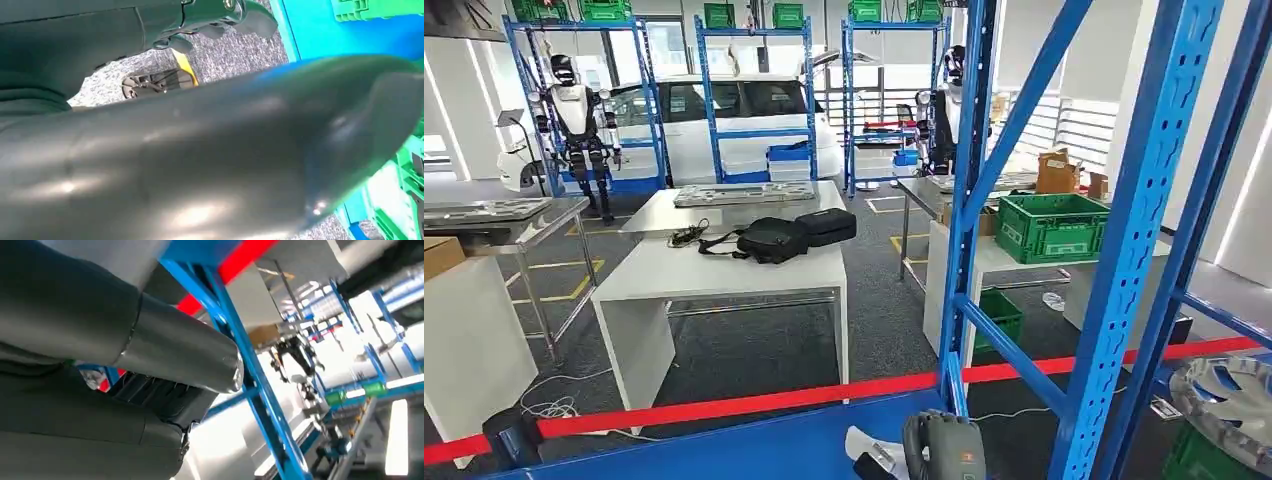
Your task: Take the parts from the cabinet and place them on the table.
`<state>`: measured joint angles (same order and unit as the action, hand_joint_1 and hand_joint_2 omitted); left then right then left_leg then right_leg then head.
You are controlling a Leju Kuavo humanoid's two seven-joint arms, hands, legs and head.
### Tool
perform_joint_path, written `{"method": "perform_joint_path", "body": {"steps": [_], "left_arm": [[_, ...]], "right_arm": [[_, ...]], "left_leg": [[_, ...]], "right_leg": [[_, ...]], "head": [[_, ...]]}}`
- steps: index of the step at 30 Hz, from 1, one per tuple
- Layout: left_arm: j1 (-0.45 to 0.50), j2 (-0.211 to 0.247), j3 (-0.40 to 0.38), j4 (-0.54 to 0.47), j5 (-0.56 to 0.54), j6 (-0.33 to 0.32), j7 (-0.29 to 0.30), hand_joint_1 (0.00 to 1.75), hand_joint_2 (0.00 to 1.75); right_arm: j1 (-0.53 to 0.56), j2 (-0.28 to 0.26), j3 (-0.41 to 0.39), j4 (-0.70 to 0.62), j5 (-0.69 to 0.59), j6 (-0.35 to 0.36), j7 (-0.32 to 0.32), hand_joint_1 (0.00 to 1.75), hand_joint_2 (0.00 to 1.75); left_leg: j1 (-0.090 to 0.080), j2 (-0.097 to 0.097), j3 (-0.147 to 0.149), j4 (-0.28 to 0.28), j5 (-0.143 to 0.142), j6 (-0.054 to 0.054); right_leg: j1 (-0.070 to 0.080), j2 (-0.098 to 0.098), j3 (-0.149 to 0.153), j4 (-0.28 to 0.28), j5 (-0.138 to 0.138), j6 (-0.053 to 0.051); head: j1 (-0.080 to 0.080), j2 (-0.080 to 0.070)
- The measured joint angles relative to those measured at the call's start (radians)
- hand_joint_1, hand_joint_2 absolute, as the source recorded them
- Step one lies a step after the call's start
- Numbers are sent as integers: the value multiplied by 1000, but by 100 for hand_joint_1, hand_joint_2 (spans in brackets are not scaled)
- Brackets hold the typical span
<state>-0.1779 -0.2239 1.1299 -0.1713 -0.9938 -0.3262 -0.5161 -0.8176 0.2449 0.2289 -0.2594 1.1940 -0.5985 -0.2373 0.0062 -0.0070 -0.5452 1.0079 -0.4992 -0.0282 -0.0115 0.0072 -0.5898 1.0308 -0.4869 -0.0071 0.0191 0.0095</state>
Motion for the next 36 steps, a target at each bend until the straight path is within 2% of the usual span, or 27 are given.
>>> {"method": "perform_joint_path", "body": {"steps": [5, 23, 36], "left_arm": [[2, 0, 1, 0, 9, 7, -6, 0, 0], [10, 0, 7, 0, 9, -1, -21, 0, 0], [18, 0, 9, 0, 11, 0, -15, 0, 0]], "right_arm": [[-29, 0, -13, -6, -16, -5, -26, 175, 0], [-36, 6, -16, -6, -42, -9, -39, 175, 0], [26, 10, -19, -6, -60, 13, -38, 175, 0]], "left_leg": [[0, 0, 0, 0, 0, 0], [0, 0, 1, 0, 0, 0], [0, 0, 1, 0, 0, 0]], "right_leg": [[0, 0, 1, 0, 0, 0], [0, 0, 1, 0, 0, 0], [0, 0, 2, 0, 0, 0]], "head": [[0, 0], [0, 0], [0, 0]]}}
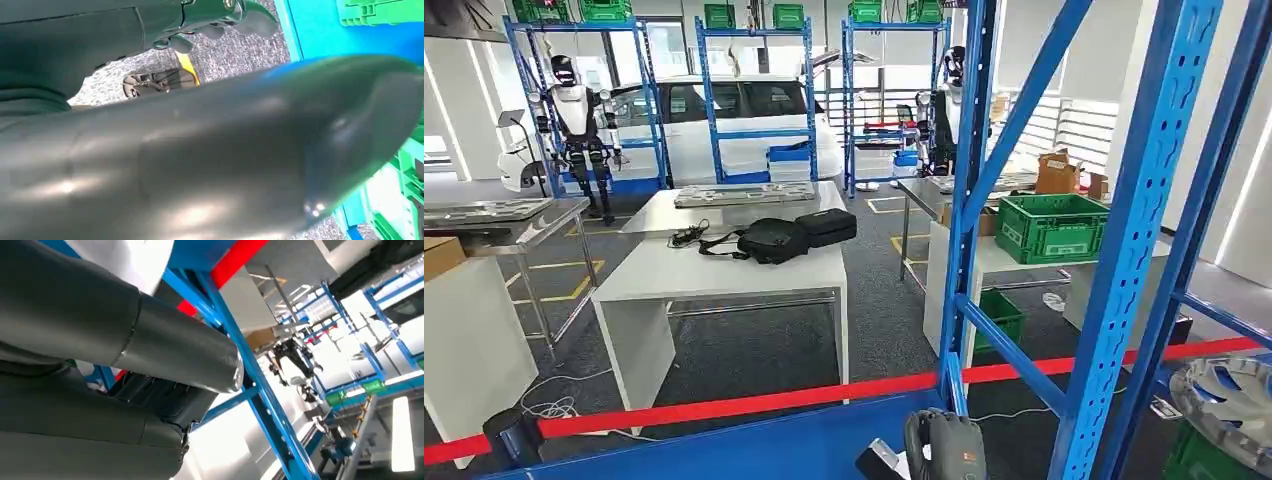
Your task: Take the parts from the cabinet and place them on the table.
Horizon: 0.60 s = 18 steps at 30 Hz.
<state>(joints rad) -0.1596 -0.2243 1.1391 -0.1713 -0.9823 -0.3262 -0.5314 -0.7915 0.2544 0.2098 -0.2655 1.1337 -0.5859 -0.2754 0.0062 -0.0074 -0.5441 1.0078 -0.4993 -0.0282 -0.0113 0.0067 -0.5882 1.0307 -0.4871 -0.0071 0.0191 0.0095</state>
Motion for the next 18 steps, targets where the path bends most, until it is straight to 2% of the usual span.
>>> {"method": "perform_joint_path", "body": {"steps": [10, 18], "left_arm": [[3, 0, 0, 0, 0, 5, 8, 0, 0], [3, 0, 0, 0, -3, 12, 16, 0, 0]], "right_arm": [[102, 5, -26, 2, -35, 57, 32, 175, 0], [150, 5, -46, 8, -42, 64, 37, 175, 0]], "left_leg": [[0, 0, 0, 0, 0, 0], [0, 0, 0, 0, 0, 0]], "right_leg": [[0, 0, 1, -1, 0, 0], [0, 0, 1, -1, 0, 0]], "head": [[0, 0], [0, 0]]}}
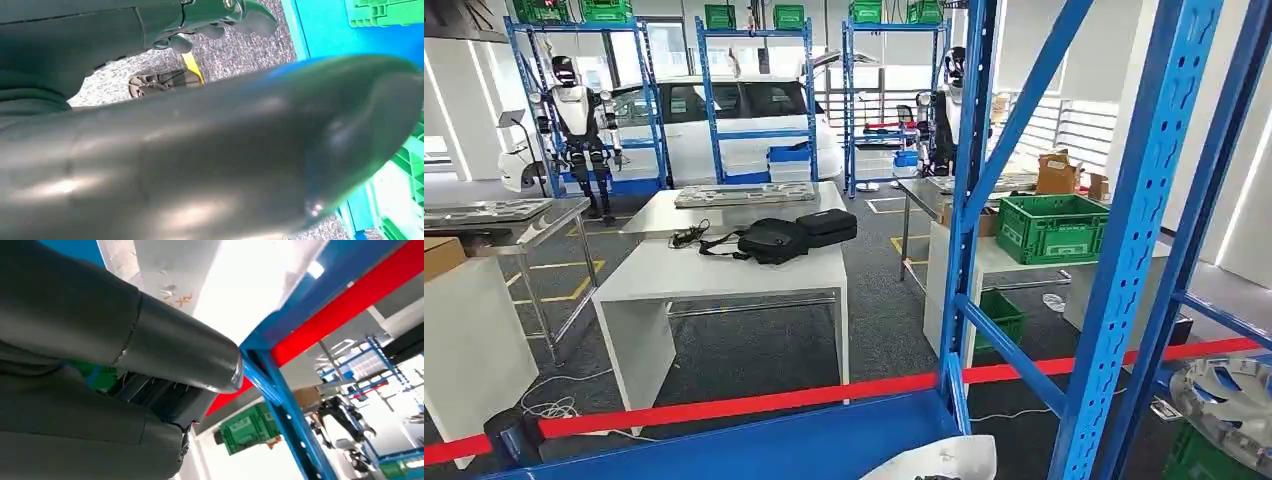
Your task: Take the parts from the cabinet and place them on the table.
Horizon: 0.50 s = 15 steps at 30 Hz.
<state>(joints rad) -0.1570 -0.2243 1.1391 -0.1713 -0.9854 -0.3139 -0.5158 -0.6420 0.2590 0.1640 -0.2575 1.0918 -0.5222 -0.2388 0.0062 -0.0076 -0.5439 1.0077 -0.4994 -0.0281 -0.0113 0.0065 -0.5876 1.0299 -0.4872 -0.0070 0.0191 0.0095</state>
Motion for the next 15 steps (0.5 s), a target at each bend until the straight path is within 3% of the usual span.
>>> {"method": "perform_joint_path", "body": {"steps": [10, 11, 12, 13, 14, 15], "left_arm": [[-1, 0, 0, 0, -1, 4, -2, 0, 0], [-1, 0, 0, 0, -1, -5, -9, 0, 0], [-2, 0, 0, 0, -1, -17, -16, 0, 175], [-2, 0, 0, 0, -1, -32, -22, 0, 175], [-3, 0, 0, 0, -1, -46, -20, 0, 0], [-4, 0, 0, 0, -1, -63, -14, 0, 0]], "right_arm": [[13, 0, -6, 0, -6, -5, 3, 175, 0], [13, 0, -6, 0, -6, -6, 3, 0, 0], [14, 0, -6, 0, -6, -6, 3, 0, 0], [14, 0, -6, 0, -6, -6, 4, 0, 0], [16, 0, -6, 0, -6, -6, 3, 0, 0], [17, 0, -6, 0, -6, -6, 3, 0, 0]], "left_leg": [[0, 0, 0, 0, 0, 0], [0, 0, 0, 0, 0, 0], [0, 0, 0, 0, 0, 0], [0, 0, 0, 0, 0, 0], [0, 0, 0, 0, 0, 0], [0, 0, 0, 0, 0, 0]], "right_leg": [[0, 0, 0, 0, 0, 0], [0, 0, 0, 0, 0, 0], [0, 0, 0, 0, 0, 0], [0, 0, 0, 0, 0, 0], [0, 0, 0, 0, 0, 0], [0, 0, 0, 0, 0, 0]], "head": [[0, 0], [0, 0], [0, 0], [0, 0], [0, 0], [0, 0]]}}
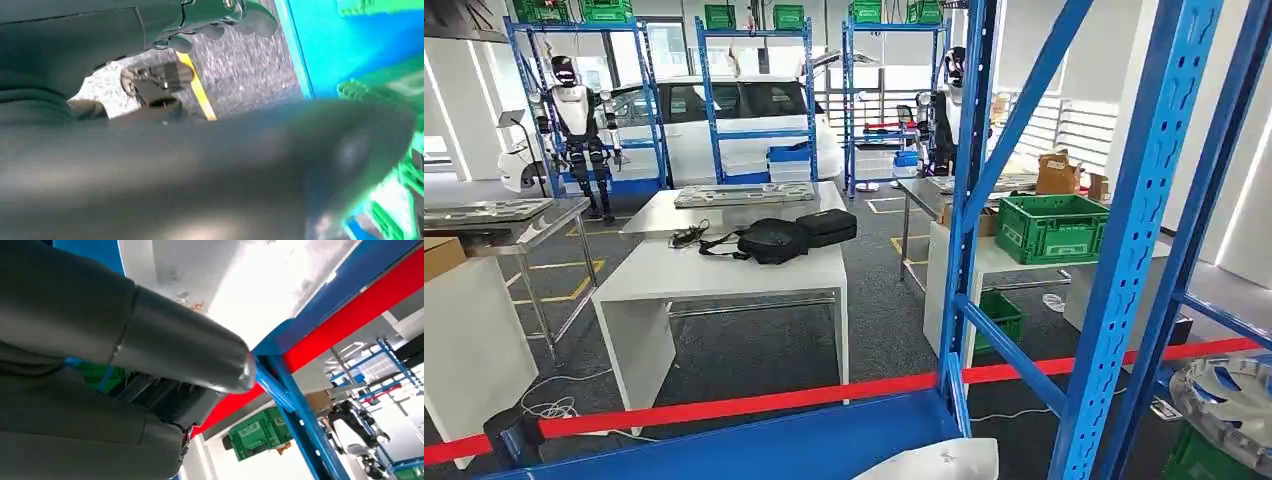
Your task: Take the parts from the cabinet and place them on the table.
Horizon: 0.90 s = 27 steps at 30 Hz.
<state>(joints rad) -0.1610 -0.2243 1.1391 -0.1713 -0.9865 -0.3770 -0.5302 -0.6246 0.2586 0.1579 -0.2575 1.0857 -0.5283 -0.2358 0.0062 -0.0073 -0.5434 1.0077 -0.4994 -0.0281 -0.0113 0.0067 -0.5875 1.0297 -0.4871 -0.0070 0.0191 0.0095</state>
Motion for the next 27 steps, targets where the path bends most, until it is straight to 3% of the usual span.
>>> {"method": "perform_joint_path", "body": {"steps": [6, 27], "left_arm": [[-2, 0, 0, 0, 3, -18, 27, 0, 0], [-1, 0, 1, 0, 17, -18, 28, 0, 0]], "right_arm": [[16, 0, 0, 0, 5, 1, 6, 0, 0], [27, 0, 0, 5, 35, 31, 27, 0, 0]], "left_leg": [[0, 0, 0, 0, 0, 0], [0, 0, 0, 0, 0, 0]], "right_leg": [[0, 0, 0, 0, 0, 0], [0, 0, 0, 0, 0, 0]], "head": [[0, 0], [0, 0]]}}
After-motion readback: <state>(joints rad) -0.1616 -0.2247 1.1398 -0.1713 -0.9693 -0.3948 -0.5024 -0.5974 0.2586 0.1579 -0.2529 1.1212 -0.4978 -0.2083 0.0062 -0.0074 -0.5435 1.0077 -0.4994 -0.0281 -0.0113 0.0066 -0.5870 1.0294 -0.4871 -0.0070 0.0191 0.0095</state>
